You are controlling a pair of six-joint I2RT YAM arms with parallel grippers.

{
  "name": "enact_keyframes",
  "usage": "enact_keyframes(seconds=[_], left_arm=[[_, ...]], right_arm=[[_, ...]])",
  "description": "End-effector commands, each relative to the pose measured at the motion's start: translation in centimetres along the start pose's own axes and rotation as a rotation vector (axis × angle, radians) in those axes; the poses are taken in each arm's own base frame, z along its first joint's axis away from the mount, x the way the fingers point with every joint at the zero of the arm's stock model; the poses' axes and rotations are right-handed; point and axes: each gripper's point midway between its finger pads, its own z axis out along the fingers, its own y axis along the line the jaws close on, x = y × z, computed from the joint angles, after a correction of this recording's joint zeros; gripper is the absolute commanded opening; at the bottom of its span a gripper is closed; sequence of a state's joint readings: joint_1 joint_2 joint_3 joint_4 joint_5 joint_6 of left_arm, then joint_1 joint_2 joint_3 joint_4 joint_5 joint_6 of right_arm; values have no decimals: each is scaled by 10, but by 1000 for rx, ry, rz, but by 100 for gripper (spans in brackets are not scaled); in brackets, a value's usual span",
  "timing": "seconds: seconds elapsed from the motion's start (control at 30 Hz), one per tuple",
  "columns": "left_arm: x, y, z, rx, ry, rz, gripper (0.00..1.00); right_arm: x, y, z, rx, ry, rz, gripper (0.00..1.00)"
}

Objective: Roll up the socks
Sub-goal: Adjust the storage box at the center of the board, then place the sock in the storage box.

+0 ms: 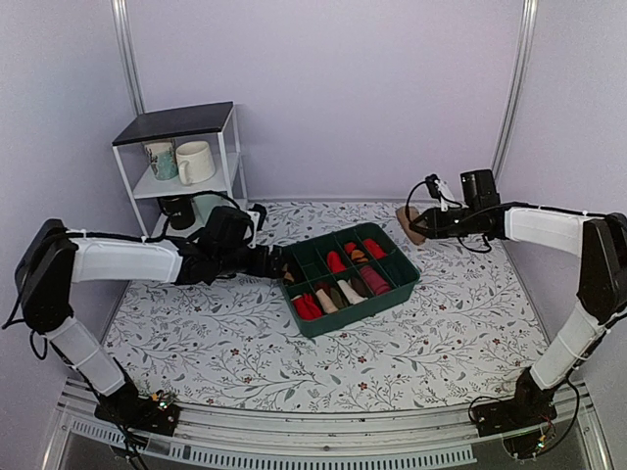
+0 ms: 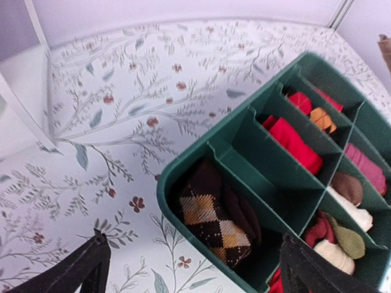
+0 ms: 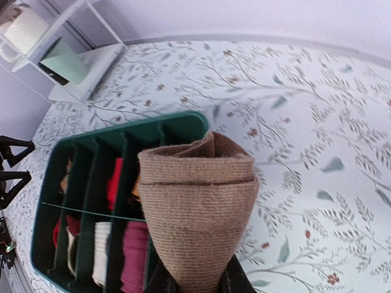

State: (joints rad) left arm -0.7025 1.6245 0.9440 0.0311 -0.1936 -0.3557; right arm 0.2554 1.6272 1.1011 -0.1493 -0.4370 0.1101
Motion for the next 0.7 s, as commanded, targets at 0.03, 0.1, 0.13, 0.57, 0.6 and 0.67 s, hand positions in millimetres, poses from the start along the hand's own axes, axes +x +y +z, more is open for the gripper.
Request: enact_keyframes(seconds=[0.03, 0.1, 0.13, 0.57, 0.6, 0.67], left_arm=[[-39, 0, -38, 3, -168, 0, 99], [-42, 4, -46, -5, -186, -1, 99], [-41, 5, -50, -10, -188, 0, 100], [-33, 13, -89, 30, -282, 18, 99], [-32, 12, -93, 43, -289, 15, 99], [-29, 12, -101, 66, -301, 10, 99]], right_arm=[[-42, 97, 2, -235, -109, -115, 3], [-40, 118, 15, -281, -98, -107, 3], [-37, 127, 23, -297, -83, -104, 3], [-4, 223, 129, -525, -28, -1, 3], [0, 227, 137, -528, -21, 12, 3], [6, 234, 149, -520, -11, 43, 3]])
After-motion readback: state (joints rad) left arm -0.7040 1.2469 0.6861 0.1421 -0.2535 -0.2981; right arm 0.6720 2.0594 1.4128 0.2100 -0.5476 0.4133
